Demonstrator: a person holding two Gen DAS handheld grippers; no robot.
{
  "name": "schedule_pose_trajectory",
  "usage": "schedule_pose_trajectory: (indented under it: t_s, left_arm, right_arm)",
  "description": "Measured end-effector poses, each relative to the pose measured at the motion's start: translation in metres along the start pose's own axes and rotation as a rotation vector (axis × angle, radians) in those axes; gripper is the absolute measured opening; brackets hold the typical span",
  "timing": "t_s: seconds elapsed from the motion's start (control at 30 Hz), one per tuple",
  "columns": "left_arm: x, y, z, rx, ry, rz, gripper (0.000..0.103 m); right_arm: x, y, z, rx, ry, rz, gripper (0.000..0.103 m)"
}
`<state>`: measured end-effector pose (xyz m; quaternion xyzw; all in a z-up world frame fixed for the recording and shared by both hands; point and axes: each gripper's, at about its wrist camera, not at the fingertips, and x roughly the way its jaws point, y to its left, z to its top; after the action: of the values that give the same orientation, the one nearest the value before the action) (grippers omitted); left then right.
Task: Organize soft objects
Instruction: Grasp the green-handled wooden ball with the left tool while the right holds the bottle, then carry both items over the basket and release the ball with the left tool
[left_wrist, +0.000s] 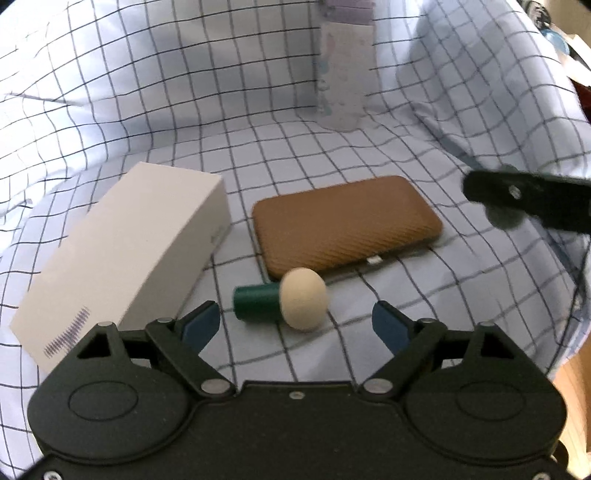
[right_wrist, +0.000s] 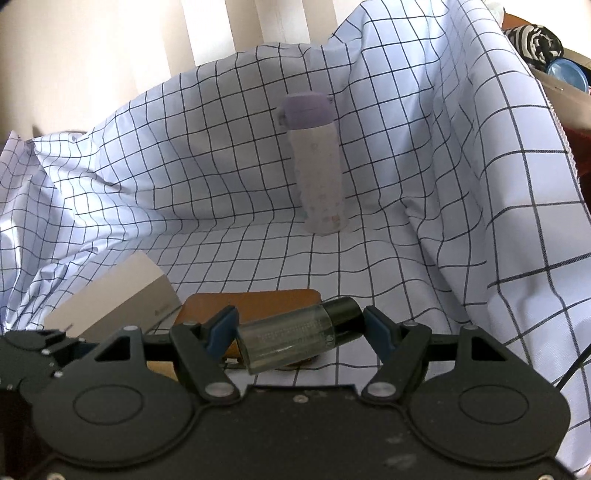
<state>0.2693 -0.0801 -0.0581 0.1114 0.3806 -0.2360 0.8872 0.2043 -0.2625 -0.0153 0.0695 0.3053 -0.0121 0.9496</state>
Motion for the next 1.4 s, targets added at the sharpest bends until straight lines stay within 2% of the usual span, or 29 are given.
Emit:
schedule_pose_trajectory:
  t_s: [0.33,0.43,0.5,0.6,0.9,1.13,1.4]
  left_arm:
    - [0.021,0.007,0.008,-0.040,0.023,-0.007,0.085]
    - [0.021,0.008,0.007,-0.060,0.024,-0.032,0.072]
    - [0.020,0.008,0.007,-0.066,0.016,-0.024,0.055]
    - [0.016,0.009,0.006,-0.072,0.013,-0.018,0.056]
    - [-0.037,-0.009,-0.015,-0.106,-0.004,0.023,0.056]
    - [-0.092,-0.020,-0.050,-0.154,-0.001,0.065,0.056]
    - [-0.139,-0.030,-0.094,-0.207,0.008,0.105,0.056]
  right_arm:
    - [0.003,0.004,-0.006,0.003,0.039,0.021,0.073]
    - [0.000,0.006,-0.008,0.006,0.045,0.025,0.073]
    - [-0.004,0.008,-0.011,0.008,0.048,0.027,0.073]
    - [-0.011,0.011,-0.014,0.007,0.048,0.028,0.073]
    - [-0.051,0.024,-0.027,0.003,0.030,0.034,0.073]
    - [-0.119,0.046,-0.053,-0.036,-0.013,0.079,0.073]
    - [-0.178,0.058,-0.089,-0.056,-0.028,0.127,0.073]
